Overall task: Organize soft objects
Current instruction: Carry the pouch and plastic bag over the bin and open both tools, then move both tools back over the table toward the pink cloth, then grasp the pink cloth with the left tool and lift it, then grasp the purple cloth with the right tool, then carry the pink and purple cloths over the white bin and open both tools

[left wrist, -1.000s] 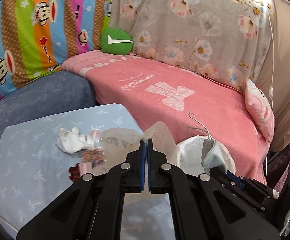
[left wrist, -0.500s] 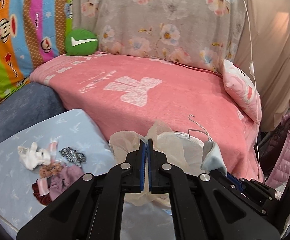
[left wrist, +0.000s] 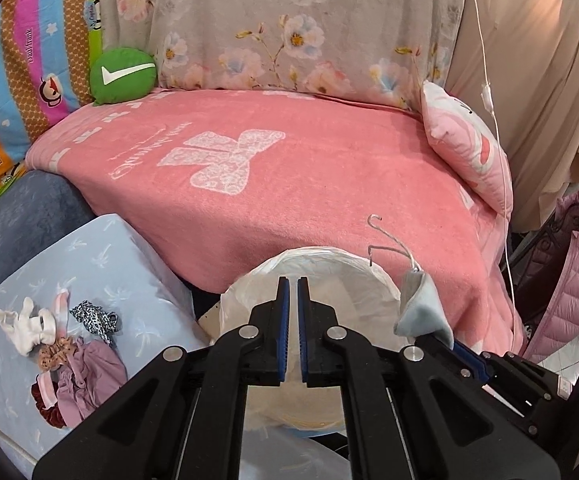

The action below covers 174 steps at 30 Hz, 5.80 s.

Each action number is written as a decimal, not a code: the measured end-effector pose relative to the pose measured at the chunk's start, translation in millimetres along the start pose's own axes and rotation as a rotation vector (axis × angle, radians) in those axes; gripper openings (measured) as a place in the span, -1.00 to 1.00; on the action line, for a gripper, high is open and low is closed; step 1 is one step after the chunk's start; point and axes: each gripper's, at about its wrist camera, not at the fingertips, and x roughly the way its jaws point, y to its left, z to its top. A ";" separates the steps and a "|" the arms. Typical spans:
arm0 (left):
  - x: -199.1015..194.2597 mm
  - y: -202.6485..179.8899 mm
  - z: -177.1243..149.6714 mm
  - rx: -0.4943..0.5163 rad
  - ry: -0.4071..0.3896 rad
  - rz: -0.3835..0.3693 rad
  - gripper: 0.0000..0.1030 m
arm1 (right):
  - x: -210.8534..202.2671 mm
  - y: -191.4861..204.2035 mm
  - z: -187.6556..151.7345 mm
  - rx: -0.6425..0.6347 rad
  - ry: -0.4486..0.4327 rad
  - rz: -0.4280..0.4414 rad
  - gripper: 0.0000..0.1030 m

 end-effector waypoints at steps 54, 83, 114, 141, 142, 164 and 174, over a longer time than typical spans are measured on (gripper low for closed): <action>-63.3 156.7 -121.9 -0.267 0.067 0.323 0.48 | 6.0 141.5 -57.1 -0.256 0.116 0.076 -0.07; -56.4 196.8 -214.9 -0.404 0.249 0.287 -0.51 | 20.0 206.3 -117.0 -0.371 0.212 0.131 -0.06; -71.2 247.6 -126.5 -0.432 0.077 0.299 -0.87 | 126.0 273.5 -113.2 -0.355 0.352 0.222 -0.64; -63.0 228.0 -204.2 -0.498 0.232 0.248 -0.90 | 48.0 238.9 -99.2 -0.299 0.231 0.263 -0.97; -63.7 226.5 -200.7 -0.493 0.224 0.250 -0.91 | 45.4 237.3 -97.0 -0.296 0.224 0.264 -0.97; -60.4 162.9 -80.1 -0.307 0.028 0.175 -0.91 | 1.9 175.0 -20.9 -0.206 0.045 0.227 -0.97; -30.1 111.5 -40.9 -0.197 0.022 0.102 -0.91 | 0.5 116.5 11.2 -0.124 -0.006 0.145 -0.97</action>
